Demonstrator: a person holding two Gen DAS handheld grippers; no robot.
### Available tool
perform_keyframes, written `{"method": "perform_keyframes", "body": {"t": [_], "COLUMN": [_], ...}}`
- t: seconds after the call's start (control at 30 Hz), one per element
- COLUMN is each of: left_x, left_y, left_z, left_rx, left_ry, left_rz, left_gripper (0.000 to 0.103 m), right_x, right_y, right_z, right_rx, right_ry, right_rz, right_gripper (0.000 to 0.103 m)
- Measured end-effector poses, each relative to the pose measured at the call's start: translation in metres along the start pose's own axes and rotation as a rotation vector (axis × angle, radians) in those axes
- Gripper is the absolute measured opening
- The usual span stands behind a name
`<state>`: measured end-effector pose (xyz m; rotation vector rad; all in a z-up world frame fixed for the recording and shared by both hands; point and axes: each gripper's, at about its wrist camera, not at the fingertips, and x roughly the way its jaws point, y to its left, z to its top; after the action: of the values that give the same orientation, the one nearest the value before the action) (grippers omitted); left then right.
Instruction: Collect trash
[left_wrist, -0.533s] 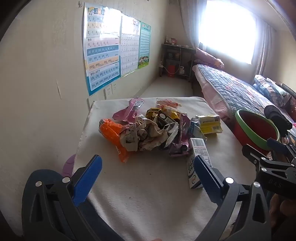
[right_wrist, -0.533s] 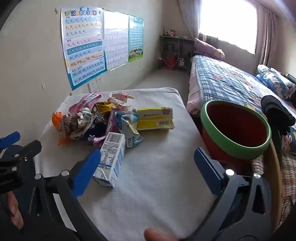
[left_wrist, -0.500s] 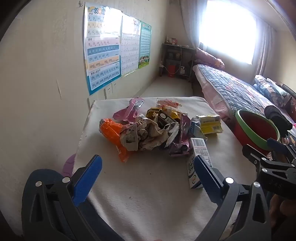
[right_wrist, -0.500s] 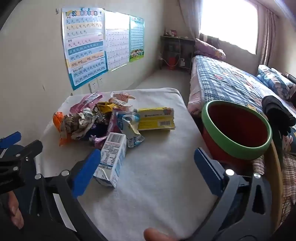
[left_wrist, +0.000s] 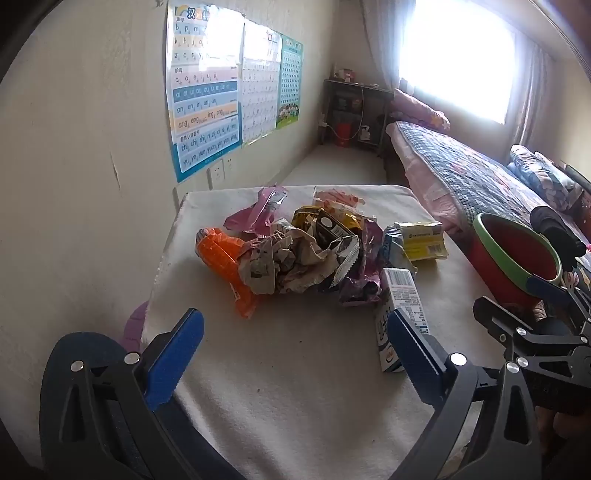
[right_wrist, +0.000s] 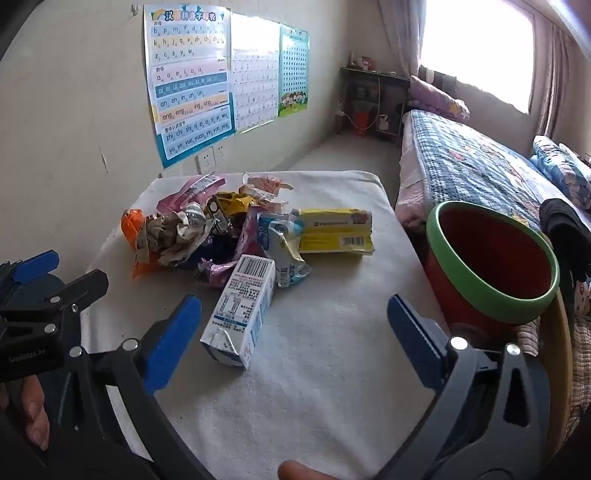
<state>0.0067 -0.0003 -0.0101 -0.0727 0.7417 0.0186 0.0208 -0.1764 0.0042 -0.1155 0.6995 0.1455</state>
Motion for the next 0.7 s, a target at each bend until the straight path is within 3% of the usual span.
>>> {"method": "perform_keyframes", "body": {"t": [0.7], "left_x": [0.0023], "left_y": [0.0035], "left_z": [0.0012], "left_rx": [-0.023], "left_ry": [0.009], "left_rz": [-0.013], "left_gripper": [0.095], "right_x": [0.0003], "right_y": [0.0026], "right_z": [0.0027], "right_rx": [-0.022], "right_ry": [0.016], "right_rz": [-0.007], "right_gripper": [0.099]}}
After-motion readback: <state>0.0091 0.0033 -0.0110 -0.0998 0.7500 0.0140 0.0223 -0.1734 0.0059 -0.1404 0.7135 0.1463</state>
